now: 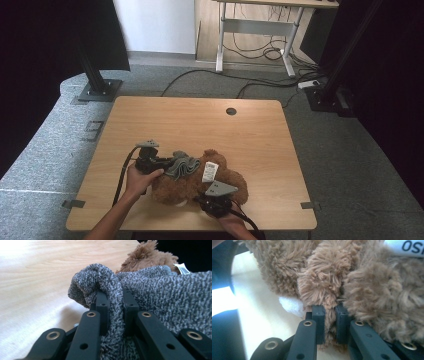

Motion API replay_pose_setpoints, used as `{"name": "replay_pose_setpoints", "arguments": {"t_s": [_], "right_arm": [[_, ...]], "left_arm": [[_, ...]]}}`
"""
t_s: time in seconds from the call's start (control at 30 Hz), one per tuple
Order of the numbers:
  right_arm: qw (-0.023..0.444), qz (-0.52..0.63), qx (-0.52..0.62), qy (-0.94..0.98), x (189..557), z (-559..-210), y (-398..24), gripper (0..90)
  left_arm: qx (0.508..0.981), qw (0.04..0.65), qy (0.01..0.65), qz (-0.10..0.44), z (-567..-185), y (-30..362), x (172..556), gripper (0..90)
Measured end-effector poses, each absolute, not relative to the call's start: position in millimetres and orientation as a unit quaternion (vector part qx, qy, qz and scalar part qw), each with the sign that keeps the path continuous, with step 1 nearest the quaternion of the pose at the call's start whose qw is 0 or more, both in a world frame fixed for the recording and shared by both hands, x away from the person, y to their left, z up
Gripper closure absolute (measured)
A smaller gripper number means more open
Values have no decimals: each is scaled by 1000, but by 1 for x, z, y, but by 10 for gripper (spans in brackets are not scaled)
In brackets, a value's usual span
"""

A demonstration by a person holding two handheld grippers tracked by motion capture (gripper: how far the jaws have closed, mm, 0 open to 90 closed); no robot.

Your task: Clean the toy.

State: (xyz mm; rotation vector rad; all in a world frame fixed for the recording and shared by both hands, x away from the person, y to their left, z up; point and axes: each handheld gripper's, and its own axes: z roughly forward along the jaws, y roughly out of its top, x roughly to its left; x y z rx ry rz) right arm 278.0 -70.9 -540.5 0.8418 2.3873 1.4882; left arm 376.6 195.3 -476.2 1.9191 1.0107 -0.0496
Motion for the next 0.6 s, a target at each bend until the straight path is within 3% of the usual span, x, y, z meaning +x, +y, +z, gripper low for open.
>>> {"name": "replay_pose_setpoints", "arguments": {"t_s": [0.37, 0.6], "right_arm": [[99, 508, 296, 803, 278, -543, -73, 806], [100, 506, 301, 802, 276, -546, -73, 806]], "left_arm": [[780, 480, 402, -7, -474, 198, 368, 784], [779, 507, 367, -12, -451, 187, 361, 788]]}}
